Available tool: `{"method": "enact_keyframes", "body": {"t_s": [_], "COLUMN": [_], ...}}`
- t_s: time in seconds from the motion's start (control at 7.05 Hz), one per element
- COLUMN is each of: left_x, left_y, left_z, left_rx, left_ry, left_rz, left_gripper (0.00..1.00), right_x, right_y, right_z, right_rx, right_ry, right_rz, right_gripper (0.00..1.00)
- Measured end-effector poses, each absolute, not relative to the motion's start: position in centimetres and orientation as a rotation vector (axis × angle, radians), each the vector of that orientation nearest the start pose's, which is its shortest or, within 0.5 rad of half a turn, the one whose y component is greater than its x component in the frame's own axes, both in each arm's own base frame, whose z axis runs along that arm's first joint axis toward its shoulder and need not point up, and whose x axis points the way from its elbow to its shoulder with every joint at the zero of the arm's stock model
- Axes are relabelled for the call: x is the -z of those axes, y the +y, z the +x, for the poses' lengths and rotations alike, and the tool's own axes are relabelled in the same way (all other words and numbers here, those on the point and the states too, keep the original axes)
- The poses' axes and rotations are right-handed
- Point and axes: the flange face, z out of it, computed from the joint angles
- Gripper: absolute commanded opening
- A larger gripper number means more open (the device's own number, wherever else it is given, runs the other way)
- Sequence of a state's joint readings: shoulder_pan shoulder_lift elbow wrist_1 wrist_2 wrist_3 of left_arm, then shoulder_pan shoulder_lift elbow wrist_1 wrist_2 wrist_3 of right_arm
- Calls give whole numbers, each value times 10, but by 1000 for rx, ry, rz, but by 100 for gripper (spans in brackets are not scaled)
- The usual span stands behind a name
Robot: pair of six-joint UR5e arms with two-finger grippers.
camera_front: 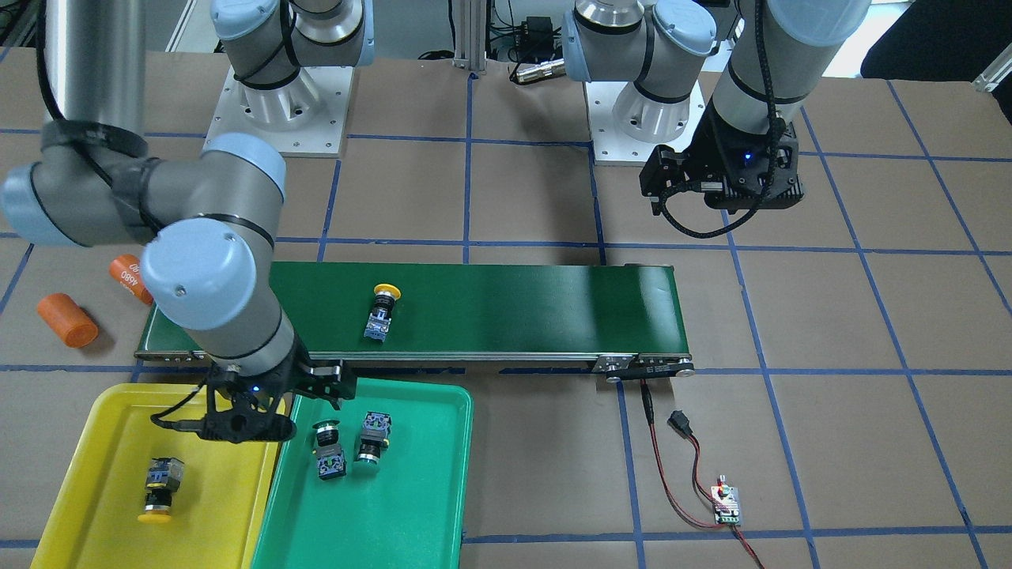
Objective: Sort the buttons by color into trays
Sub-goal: 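Open the right gripper and return it to the belt end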
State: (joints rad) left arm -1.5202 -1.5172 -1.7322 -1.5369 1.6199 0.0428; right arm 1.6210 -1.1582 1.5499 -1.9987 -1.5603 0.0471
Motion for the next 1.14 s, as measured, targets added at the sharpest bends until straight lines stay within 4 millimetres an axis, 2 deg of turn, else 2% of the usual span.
{"method": "enact_keyframes", "body": {"t_s": [0.14, 0.28, 0.43, 0.57, 0.85, 1.14], "left_x": [-438, -438, -437, -437, -435, -436], "left_y": [-465, -465, -466, -466, -465, -466], "left_z": [-105, -105, -105, -105, -105, -105], "left_rx": [-119, -120, -120, -120, -124, -113], "left_ry": [3094, 3094, 3094, 3094, 3094, 3094], "left_rz": [-10, -12, -16, -17, -17, -17], "left_gripper": [100, 100, 100, 100, 100, 100], "right_x": [-335, -349, -347, -332, -289, -274], "right_y": [-600, -569, -540, -518, -490, -482], "right_z": [145, 125, 111, 105, 100, 98], "right_rx": [38, 26, 21, 38, 123, 167], "right_ry": [3133, 3133, 3132, 3134, 3138, 3139], "right_rz": [-64, -102, -115, -117, -114, -112], "right_gripper": [92, 86, 86, 86, 87, 90]}}
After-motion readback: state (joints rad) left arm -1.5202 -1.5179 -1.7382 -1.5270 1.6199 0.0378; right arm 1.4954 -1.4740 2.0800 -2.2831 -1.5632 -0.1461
